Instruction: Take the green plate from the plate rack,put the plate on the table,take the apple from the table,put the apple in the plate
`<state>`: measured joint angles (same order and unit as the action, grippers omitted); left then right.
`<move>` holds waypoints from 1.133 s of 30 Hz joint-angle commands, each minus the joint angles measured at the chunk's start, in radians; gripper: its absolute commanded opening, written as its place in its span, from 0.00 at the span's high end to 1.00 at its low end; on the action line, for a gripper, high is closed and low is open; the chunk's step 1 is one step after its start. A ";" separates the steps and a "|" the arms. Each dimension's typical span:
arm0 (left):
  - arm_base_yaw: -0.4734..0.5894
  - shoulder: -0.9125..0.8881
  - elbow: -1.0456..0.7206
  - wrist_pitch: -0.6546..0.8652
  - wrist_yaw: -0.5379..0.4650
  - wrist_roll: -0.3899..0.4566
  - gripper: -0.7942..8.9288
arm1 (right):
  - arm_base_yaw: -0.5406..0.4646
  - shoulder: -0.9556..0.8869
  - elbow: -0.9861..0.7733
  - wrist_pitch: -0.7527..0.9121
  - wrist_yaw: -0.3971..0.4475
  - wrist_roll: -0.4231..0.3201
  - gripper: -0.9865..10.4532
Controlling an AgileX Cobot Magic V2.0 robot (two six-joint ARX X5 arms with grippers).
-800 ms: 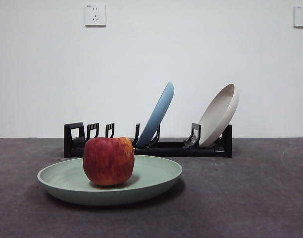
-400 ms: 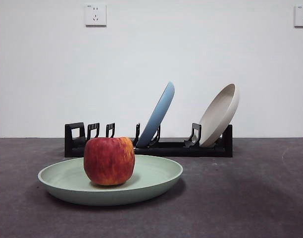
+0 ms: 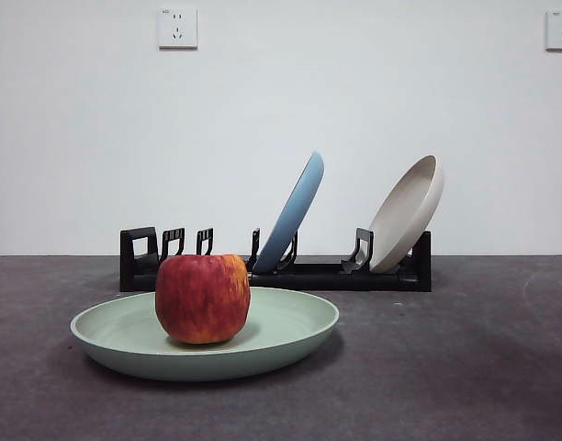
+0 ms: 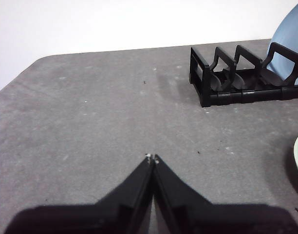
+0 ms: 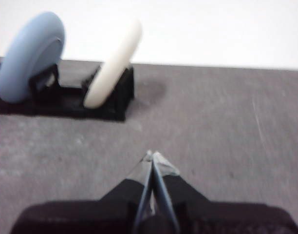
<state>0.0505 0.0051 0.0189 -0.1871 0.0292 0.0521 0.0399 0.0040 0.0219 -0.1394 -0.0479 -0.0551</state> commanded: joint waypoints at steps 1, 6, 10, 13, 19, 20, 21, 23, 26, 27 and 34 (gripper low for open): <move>0.003 -0.001 -0.015 0.006 -0.001 -0.005 0.92 | 0.002 -0.003 -0.016 -0.036 0.005 0.032 0.93; 0.003 -0.001 -0.015 0.006 -0.001 -0.005 0.92 | 0.002 -0.003 -0.016 -0.044 0.003 0.026 0.93; 0.003 -0.001 -0.015 0.006 -0.001 -0.005 0.92 | 0.002 -0.002 -0.015 -0.042 0.001 0.027 0.93; 0.003 -0.001 -0.015 0.006 -0.001 -0.005 0.92 | 0.001 -0.002 -0.015 -0.042 0.003 0.027 0.93; 0.003 -0.001 -0.015 0.006 -0.001 -0.005 0.92 | 0.002 -0.002 -0.015 -0.042 0.002 0.027 0.93; 0.003 -0.001 -0.015 0.006 -0.001 -0.005 0.92 | 0.002 -0.002 -0.015 -0.042 0.002 0.027 0.93; 0.003 -0.001 -0.015 0.006 -0.002 -0.005 0.92 | 0.002 -0.002 -0.015 -0.042 0.002 0.027 0.93; 0.003 -0.001 -0.015 0.006 -0.001 -0.005 0.92 | 0.002 -0.002 -0.015 -0.042 0.002 0.027 0.93; 0.003 -0.001 -0.015 0.006 -0.001 -0.005 0.92 | 0.002 -0.002 -0.015 -0.042 0.002 0.027 0.93; 0.003 -0.001 -0.015 0.006 -0.001 -0.005 0.92 | 0.002 -0.002 -0.015 -0.042 0.002 0.027 0.93; 0.003 -0.001 -0.015 0.006 -0.001 -0.005 0.92 | 0.002 -0.002 -0.015 -0.042 0.002 0.027 0.93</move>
<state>0.0505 0.0051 0.0185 -0.1871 0.0292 0.0521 0.0399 0.0040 0.0181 -0.1757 -0.0479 -0.0372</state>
